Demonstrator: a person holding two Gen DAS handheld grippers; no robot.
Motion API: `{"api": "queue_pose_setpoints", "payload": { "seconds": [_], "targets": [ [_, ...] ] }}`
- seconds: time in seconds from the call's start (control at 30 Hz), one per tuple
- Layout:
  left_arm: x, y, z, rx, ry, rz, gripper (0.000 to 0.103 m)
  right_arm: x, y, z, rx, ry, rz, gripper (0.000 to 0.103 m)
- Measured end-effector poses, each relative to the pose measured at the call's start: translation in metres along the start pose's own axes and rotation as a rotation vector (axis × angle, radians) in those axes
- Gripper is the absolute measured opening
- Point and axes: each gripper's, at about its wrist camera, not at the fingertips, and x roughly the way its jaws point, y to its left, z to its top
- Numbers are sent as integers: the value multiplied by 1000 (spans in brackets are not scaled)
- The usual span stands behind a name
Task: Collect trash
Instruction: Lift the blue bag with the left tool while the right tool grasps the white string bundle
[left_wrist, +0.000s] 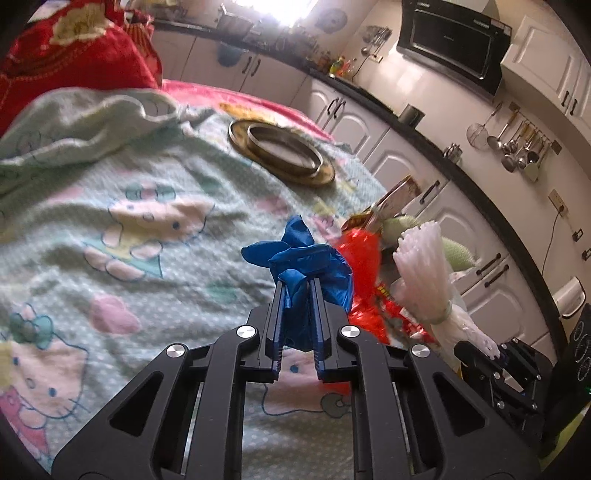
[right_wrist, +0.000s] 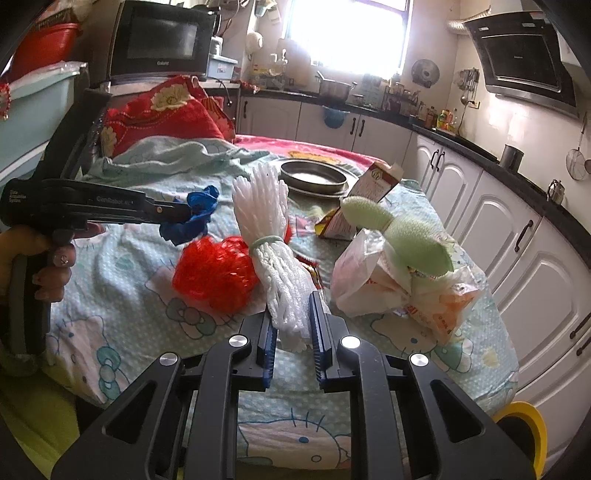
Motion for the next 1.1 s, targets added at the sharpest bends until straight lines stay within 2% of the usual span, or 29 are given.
{"api": "queue_pose_setpoints", "payload": {
  "seconds": [0.47, 1.1],
  "targets": [
    [-38, -55, 14, 115, -108, -52, 8, -37, -26, 9, 55, -71, -46, 16],
    [-23, -122, -4, 259, -64, -139, 8, -94, -83, -3, 174, -137, -169, 16]
  ]
}}
